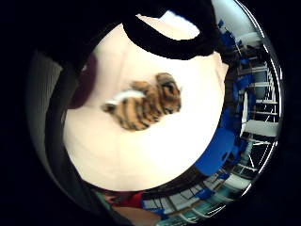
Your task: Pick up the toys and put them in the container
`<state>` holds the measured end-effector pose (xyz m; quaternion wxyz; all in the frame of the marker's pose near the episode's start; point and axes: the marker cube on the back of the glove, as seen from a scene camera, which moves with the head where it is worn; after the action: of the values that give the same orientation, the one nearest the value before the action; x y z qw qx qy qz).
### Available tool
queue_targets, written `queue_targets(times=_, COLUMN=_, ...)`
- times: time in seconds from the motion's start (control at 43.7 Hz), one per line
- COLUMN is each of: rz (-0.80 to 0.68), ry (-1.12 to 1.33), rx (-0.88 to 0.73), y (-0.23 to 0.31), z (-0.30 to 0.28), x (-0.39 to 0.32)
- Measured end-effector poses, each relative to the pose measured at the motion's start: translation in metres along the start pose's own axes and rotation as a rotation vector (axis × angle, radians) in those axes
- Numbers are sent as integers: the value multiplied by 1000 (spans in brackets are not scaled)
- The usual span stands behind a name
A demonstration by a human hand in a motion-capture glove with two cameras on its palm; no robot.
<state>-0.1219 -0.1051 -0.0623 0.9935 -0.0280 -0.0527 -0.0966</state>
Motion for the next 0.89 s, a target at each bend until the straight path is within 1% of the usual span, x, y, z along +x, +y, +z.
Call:
queue_targets(times=0.183, rz=98, ry=49, rx=-17, y=2, z=3, x=67)
queue_targets(times=0.343, rz=177, ry=68, rx=-64, y=4, z=24, x=102)
queue_targets(times=0.504, rz=201, ry=101, rx=-73, y=3, z=48, x=114)
queue_targets(times=0.893, rz=247, ry=111, rx=-148, y=3, z=87, x=129)
